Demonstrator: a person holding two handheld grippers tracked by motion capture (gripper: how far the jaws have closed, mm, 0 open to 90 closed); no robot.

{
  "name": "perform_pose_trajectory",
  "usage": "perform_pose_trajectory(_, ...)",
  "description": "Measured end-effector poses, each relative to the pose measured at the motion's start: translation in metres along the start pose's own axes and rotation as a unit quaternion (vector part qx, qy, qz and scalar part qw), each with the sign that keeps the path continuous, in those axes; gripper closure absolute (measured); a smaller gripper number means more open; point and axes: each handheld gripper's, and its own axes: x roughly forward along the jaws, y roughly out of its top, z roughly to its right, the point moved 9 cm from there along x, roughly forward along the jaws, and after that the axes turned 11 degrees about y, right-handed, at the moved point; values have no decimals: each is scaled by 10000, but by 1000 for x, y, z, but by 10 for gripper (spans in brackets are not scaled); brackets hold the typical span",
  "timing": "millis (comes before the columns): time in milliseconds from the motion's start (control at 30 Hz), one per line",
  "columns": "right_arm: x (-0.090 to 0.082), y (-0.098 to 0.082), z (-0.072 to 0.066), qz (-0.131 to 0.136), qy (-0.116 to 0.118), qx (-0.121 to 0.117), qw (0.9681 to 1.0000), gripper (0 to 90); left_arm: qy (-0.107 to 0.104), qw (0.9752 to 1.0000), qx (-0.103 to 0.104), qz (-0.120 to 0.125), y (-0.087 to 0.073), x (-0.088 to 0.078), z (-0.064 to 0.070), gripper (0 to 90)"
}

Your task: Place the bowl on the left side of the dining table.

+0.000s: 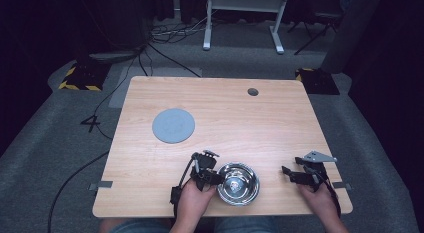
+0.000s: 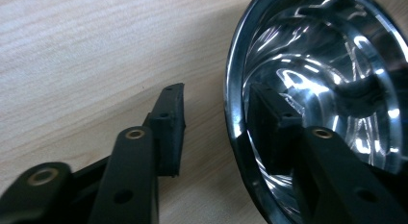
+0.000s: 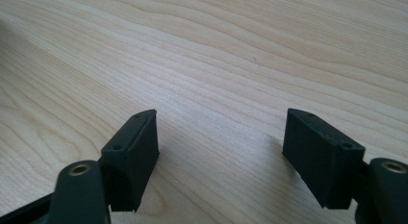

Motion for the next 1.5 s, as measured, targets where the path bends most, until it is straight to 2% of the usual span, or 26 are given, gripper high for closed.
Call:
perform_pose_trajectory(67,0,0,0,1,0,3,10000,283,4,9999,79,-139,0,0,3,671)
perform_pose_trajectory(200,0,0,0,1,1,2,10000,283,137,9994,223,-215,1,-1,5,768)
perform_pose_trajectory(333,0,0,0,1,0,3,10000,283,51,9995,212,-207,2,-1,6,778)
perform_pose_trajectory(367,0,0,0,1,0,2,10000,283,-63,9998,98,-130,4,-3,7,792)
perform_pose_trajectory(400,0,0,0,1,0,2,10000,283,-63,9998,98,-130,4,-3,7,799)
perform_pose_trajectory(433,0,0,0,0,1,3,10000,283,-201,9998,71,-59,6,-8,8,807)
perform_pose_trajectory(467,0,0,0,1,0,2,10000,283,-201,9998,71,-59,6,-8,8,815)
perform_pose_trajectory(500,0,0,0,2,1,0,10000,283,-291,9995,37,88,10,-16,10,824)
perform_pose_trajectory(533,0,0,0,4,2,-4,10000,283,-291,9995,37,88,10,-16,10,827)
perform_pose_trajectory(567,0,0,0,2,0,-3,10000,283,-151,9998,122,110,11,-19,10,827)
perform_pose_trajectory(600,0,0,0,3,2,-3,10000,283,93,9994,236,241,13,-24,10,827)
perform_pose_trajectory(700,0,0,0,1,2,-1,10000,283,-51,9992,210,348,16,-34,12,828)
perform_pose_trajectory(867,0,0,0,1,0,4,10000,283,59,9983,290,496,21,-47,11,828)
perform_pose_trajectory(967,0,0,0,3,1,-3,10000,283,60,9961,220,854,28,-62,8,828)
perform_pose_trajectory(1067,0,0,0,3,2,0,10000,283,57,9920,117,1252,34,-74,6,828)
perform_pose_trajectory(1100,0,0,0,2,2,-2,10000,283,55,9907,61,1357,36,-77,5,828)
perform_pose_trajectory(1133,0,0,0,2,2,-2,10000,283,55,9907,61,1357,36,-77,5,828)
perform_pose_trajectory(1200,0,0,0,1,1,1,10000,283,134,9873,42,1580,39,-86,1,827)
perform_pose_trajectory(1333,0,0,0,2,2,-2,10000,283,73,9856,-21,1687,41,-93,-1,827)
perform_pose_trajectory(1400,0,0,0,2,2,-1,10000,283,107,9834,-56,1810,44,-98,-5,827)
perform_pose_trajectory(1500,0,0,0,2,1,-3,10000,283,108,9830,-68,1830,45,-101,-6,827)
